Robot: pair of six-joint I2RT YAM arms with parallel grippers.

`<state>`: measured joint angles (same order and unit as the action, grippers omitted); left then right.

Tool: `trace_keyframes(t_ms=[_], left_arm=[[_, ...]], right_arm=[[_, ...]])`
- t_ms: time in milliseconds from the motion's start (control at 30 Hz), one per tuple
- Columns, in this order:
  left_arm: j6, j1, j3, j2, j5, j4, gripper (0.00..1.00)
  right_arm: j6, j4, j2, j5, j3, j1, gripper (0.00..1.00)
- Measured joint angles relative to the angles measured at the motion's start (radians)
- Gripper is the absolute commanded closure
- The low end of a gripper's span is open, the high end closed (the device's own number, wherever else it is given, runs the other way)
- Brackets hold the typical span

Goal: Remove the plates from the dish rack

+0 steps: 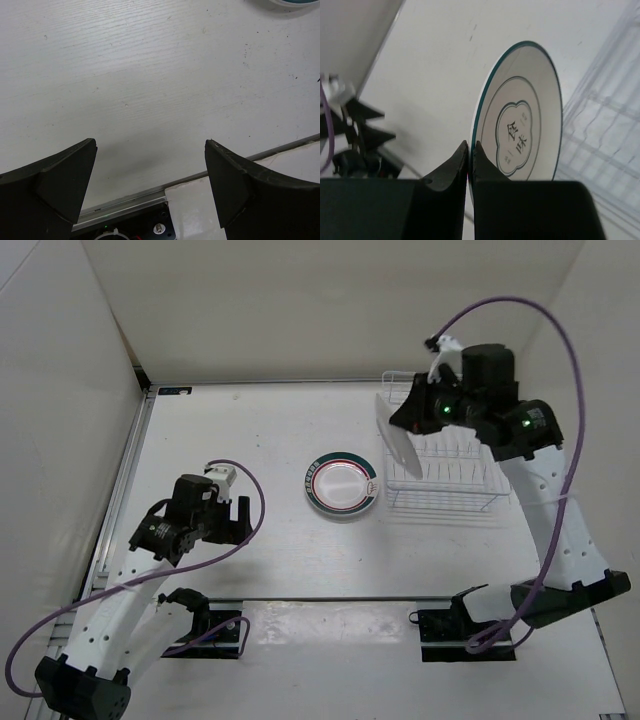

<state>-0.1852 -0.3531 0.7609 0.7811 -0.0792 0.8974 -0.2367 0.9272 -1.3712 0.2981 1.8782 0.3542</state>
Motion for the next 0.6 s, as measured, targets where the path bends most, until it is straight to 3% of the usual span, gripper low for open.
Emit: trace_keyframes(t_ms=[267, 600], left_arm=[[-0.004, 0.0, 0.0, -0.012, 0.02, 0.0, 0.0], [-0.008, 0.0, 0.0, -0.017, 0.034, 0.0, 0.0]], right_arm=[[0.077, -0.011, 0.057, -0.112, -0.357, 0.398, 1.0], [0.088, -0.021, 0.195, -0.275, -0.688, 0.712, 1.0]])
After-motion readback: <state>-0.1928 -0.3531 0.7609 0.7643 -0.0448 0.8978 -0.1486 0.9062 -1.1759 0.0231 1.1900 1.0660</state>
